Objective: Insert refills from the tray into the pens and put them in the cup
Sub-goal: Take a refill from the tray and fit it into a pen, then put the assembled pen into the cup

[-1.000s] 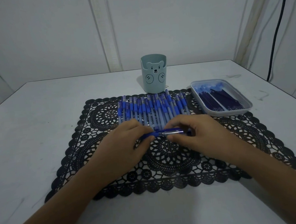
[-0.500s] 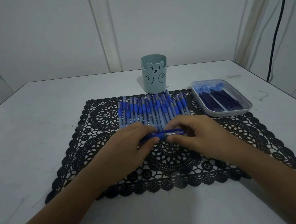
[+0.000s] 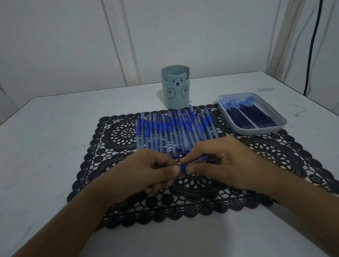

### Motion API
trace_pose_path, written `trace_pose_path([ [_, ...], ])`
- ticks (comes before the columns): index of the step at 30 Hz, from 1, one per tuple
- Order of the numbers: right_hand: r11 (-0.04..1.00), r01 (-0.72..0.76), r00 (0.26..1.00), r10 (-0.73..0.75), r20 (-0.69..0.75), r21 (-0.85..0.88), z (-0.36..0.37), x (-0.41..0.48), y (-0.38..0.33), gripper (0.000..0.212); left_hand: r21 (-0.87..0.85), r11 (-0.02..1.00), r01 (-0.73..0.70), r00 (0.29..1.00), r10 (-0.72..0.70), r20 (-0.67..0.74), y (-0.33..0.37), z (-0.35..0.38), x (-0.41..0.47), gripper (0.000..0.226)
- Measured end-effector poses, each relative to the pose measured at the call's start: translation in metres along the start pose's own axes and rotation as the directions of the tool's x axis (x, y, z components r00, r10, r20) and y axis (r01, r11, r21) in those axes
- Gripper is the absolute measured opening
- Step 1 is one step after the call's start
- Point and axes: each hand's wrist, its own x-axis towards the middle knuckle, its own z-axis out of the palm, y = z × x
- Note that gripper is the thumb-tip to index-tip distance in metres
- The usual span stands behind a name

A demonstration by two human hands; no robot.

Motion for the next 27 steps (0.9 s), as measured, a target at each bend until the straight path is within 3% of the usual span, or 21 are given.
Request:
trace_pose_path([
  [3, 1.0, 0.021, 1.0, -0.021, -0.006, 0.02, 0.0, 0.0, -0.002, 0.011, -0.185, 0.982, 0.029, 0.997, -0.015, 0.074, -0.002, 0.001, 0.001, 0.026],
  [5, 0.999, -0.023, 0.999, 0.024, -0.027, 0.039, -0.003, 0.001, 0.0, 0.012, -0.151, 0.989, -0.012, 1.0, 0.015, 0.016, 0.001, 0.003, 0.003, 0.015],
  [10, 0.976, -0.118, 0.988, 0.135, -0.08, 0.184, -0.006, 0.005, 0.001, 0.02, 0.197, 0.958, -0.206, 0.946, 0.247, -0.211, 0.005, 0.008, 0.008, 0.008],
  [14, 0.963, -0.199, 0.974, 0.215, -0.077, 0.181, -0.008, 0.006, 0.002, 0.009, 0.501, 0.846, -0.183, 0.888, 0.36, -0.285, 0.002, 0.007, 0.003, 0.004],
  [16, 0.969, -0.204, 0.972, 0.217, -0.093, 0.137, -0.008, 0.007, 0.005, 0.012, 0.539, 0.83, -0.143, 0.88, 0.356, -0.315, 0.003, 0.01, 0.002, 0.003],
  [20, 0.982, -0.13, 0.979, 0.149, -0.142, 0.136, -0.004, 0.006, 0.005, 0.01, 0.455, 0.887, -0.08, 0.927, 0.234, -0.293, 0.01, 0.009, 0.004, 0.012],
  [24, 0.99, -0.054, 0.981, 0.077, -0.18, 0.128, -0.001, 0.007, 0.004, 0.014, 0.227, 0.972, -0.058, 0.962, 0.115, -0.247, 0.008, 0.0, 0.003, 0.019],
  [27, 0.999, -0.021, 0.98, 0.029, -0.197, 0.042, 0.001, 0.007, 0.005, 0.016, 0.165, 0.986, -0.03, 0.977, 0.064, -0.201, 0.006, -0.001, 0.005, 0.02],
])
